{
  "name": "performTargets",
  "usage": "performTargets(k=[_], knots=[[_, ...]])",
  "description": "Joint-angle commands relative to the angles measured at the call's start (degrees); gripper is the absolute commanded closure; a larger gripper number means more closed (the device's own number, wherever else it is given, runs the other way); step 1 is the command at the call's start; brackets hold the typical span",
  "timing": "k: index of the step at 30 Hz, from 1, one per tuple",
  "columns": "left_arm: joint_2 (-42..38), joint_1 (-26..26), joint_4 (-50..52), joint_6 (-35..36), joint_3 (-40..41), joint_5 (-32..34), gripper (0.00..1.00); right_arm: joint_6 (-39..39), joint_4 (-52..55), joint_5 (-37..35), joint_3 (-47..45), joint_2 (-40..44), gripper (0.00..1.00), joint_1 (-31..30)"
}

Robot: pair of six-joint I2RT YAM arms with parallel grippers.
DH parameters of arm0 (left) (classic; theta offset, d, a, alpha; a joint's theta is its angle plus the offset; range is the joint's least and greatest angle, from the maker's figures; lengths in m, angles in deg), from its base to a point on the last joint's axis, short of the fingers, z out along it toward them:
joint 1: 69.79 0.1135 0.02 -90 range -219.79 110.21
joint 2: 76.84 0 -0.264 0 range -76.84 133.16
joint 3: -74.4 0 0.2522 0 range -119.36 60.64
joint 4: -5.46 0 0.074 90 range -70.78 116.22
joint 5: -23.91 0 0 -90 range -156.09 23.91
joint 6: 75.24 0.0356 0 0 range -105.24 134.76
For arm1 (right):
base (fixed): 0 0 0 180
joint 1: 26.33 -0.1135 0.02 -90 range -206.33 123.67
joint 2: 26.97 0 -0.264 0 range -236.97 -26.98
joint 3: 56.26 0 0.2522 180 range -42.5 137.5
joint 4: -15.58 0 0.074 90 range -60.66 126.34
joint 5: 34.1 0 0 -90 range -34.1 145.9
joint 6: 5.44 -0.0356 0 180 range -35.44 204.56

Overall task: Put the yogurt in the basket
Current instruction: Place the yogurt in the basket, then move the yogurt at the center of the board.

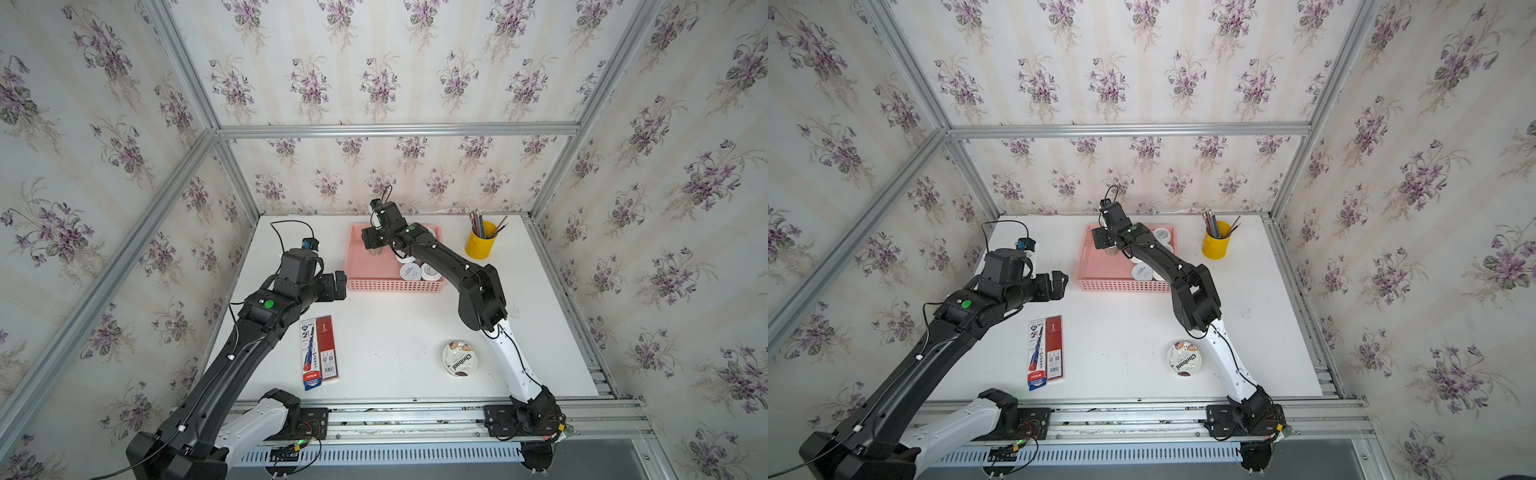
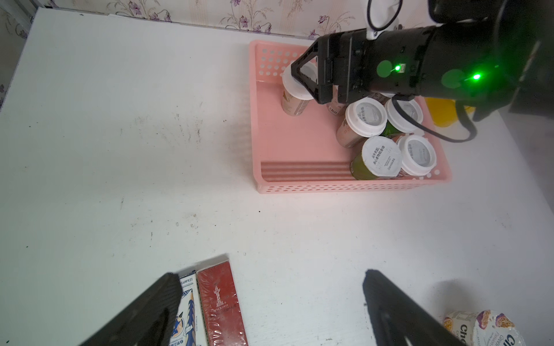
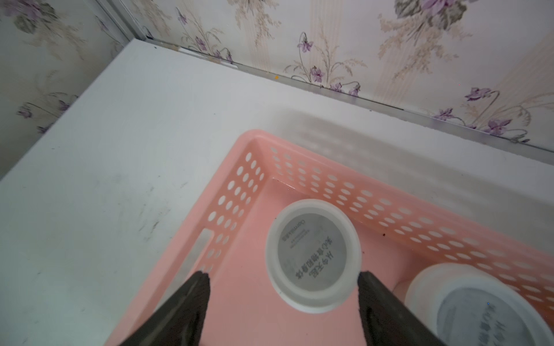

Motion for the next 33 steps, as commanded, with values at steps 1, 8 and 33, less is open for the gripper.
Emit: performTargets(k=[1, 8, 33], knots=[[0.6, -0.2, 2.1, 0.9, -1.5, -4.8, 0.01, -0.8, -0.5, 0.7, -9.1, 11.9, 0.18, -0.6], [0.4, -10.7, 1.0, -1.2, 0.6, -6.3, 0.01, -8.6, 0.8, -6.2, -47.8, 47.5, 0.19, -2.4], [16.2, -30.4, -3.4, -1.0, -2.8, -4.4, 0.01, -44.8, 19.9, 6.8, -104.3, 107.6, 0.15, -4.7]])
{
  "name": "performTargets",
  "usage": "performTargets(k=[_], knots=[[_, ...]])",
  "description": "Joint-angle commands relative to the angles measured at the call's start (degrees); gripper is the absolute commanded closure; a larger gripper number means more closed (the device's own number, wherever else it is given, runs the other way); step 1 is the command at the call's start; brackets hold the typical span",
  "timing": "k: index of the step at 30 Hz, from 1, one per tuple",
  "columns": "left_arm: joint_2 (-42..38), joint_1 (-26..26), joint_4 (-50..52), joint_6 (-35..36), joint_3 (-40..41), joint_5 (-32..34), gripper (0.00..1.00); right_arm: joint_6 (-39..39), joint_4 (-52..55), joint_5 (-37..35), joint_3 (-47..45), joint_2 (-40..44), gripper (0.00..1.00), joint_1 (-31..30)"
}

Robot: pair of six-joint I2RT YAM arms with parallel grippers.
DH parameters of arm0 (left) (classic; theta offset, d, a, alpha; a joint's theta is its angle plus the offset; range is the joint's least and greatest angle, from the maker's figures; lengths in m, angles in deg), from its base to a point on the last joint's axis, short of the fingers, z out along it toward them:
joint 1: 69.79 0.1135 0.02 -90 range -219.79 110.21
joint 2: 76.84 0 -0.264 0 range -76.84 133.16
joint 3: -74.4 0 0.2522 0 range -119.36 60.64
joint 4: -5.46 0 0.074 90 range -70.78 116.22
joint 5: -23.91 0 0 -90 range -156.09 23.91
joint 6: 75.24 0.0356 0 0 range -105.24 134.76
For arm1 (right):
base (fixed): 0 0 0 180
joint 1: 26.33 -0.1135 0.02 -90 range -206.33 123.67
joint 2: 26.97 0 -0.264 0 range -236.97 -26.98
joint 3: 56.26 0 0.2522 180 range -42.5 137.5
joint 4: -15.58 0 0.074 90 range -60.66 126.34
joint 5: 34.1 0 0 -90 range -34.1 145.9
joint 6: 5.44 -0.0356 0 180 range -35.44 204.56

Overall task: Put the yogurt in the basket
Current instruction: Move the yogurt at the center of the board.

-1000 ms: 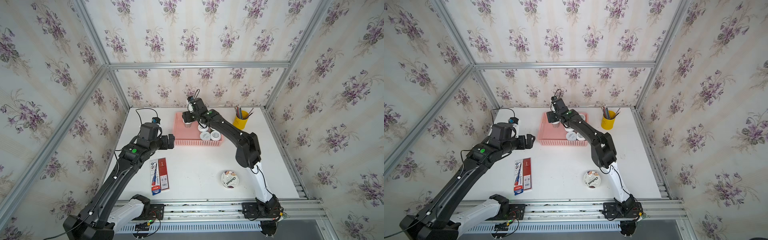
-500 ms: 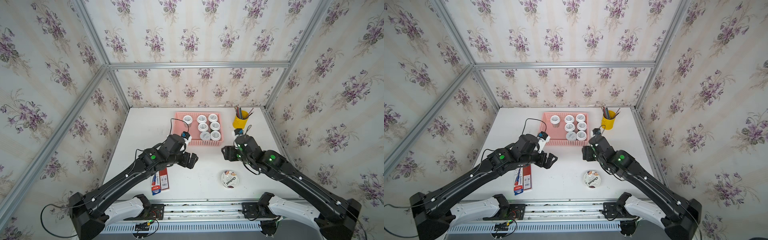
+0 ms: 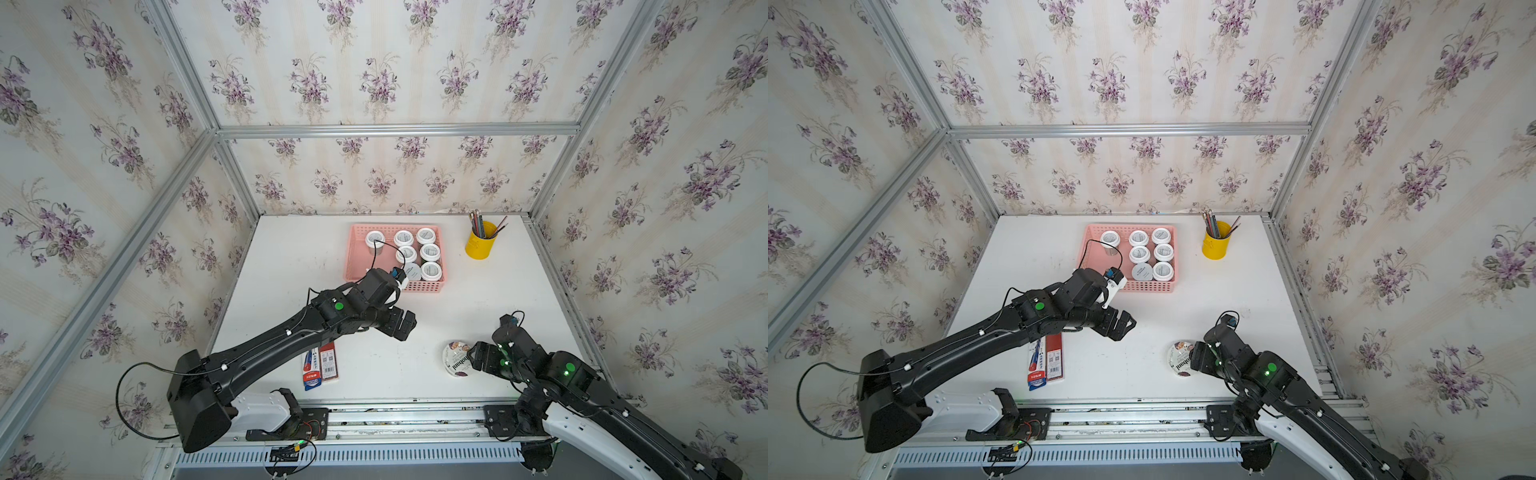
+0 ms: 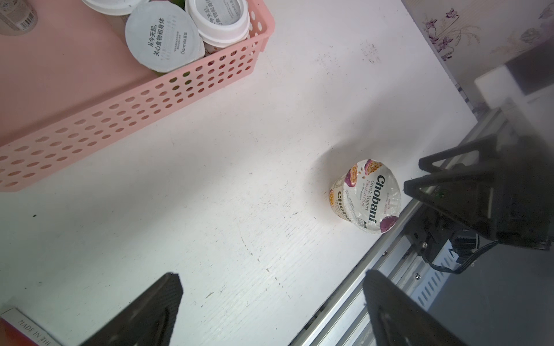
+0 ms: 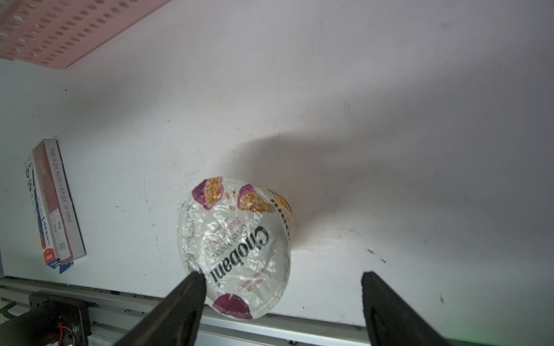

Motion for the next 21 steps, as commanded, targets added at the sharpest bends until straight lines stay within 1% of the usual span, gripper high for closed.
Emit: performTargets(k=[1, 6, 11, 16, 21], knots=[[0.5, 0.1, 0.1, 1.7, 0.0, 2.2, 0.01, -2.6, -7.1, 8.0, -3.2, 2.0, 0.15, 0.0], [-0.3, 1.1, 0.2, 1.8, 1.1, 2.6, 0.01, -2.6, -15.1, 12.1, -6.6, 0.9, 0.22, -0.1], [-3.4, 2.1, 0.1, 1.3, 3.3, 3.6, 0.01, -3.5, -23.7, 12.6, -6.8, -5.6, 0.25, -2.9], [-6.3, 3.7, 0.9, 0.2, 5.9, 4.7, 0.01, -4.8, -33.3, 10.5, -4.5, -16.9, 0.24, -9.4], [-8.6, 6.7, 2.2, -0.4, 7.6, 4.9, 0.01, -1.4, -39.7, 9.1, 2.7, -31.7, 0.22, -13.8]])
